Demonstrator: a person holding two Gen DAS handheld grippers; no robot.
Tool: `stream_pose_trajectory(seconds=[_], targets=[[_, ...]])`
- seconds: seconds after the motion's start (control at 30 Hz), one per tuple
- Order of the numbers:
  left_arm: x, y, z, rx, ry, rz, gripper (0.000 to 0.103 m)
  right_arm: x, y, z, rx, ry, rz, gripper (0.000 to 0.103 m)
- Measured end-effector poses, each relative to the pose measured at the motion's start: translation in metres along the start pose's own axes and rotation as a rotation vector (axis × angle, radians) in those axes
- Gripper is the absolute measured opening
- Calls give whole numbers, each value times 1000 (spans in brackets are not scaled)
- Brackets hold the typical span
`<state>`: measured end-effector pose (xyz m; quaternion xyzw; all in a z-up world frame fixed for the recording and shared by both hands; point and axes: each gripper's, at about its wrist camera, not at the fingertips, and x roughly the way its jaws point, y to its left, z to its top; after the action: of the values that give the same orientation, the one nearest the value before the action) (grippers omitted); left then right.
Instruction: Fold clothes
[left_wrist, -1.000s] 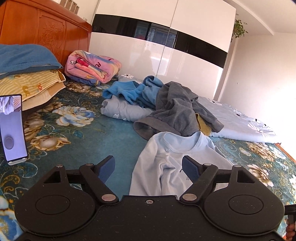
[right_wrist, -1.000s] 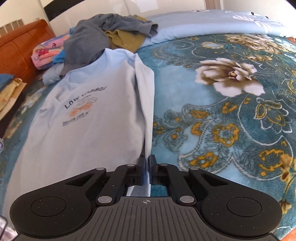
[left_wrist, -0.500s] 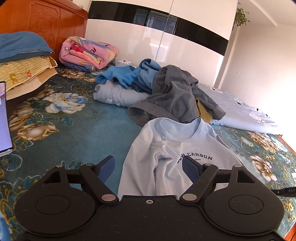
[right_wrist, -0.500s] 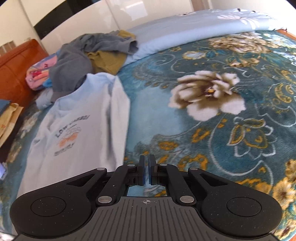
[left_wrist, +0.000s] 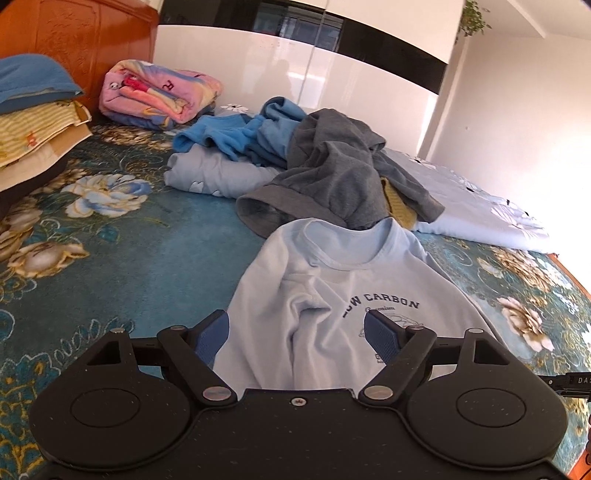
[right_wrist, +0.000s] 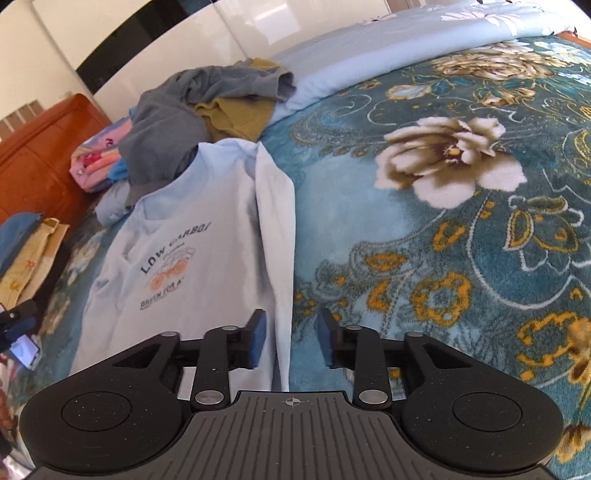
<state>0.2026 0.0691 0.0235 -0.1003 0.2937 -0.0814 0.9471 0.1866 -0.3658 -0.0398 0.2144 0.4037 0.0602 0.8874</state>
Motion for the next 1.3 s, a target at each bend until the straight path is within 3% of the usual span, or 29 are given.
stream_pose_trajectory(seconds=[0.27, 0.33, 0.43, 0.57, 1.03, 1.3], targets=[[2, 3, 0, 0, 8, 5, 79, 26, 7, 10, 2, -34, -70, 28], [4, 4, 0, -4, 11, 10, 79, 31, 9, 11, 5, -36, -71, 23], [6, 4, 0, -3, 16, 13, 79, 37, 14, 10, -1, -25, -52, 5], [8, 7, 0, -1, 20, 16, 79, 33, 11, 19, -2, -70, -102, 1], [32, 12, 8, 3, 55, 93, 79, 44, -32, 161, -259, -196, -410, 1], [38, 7, 16, 25, 61, 134, 79, 107, -52, 216, -354, -140, -541, 1]])
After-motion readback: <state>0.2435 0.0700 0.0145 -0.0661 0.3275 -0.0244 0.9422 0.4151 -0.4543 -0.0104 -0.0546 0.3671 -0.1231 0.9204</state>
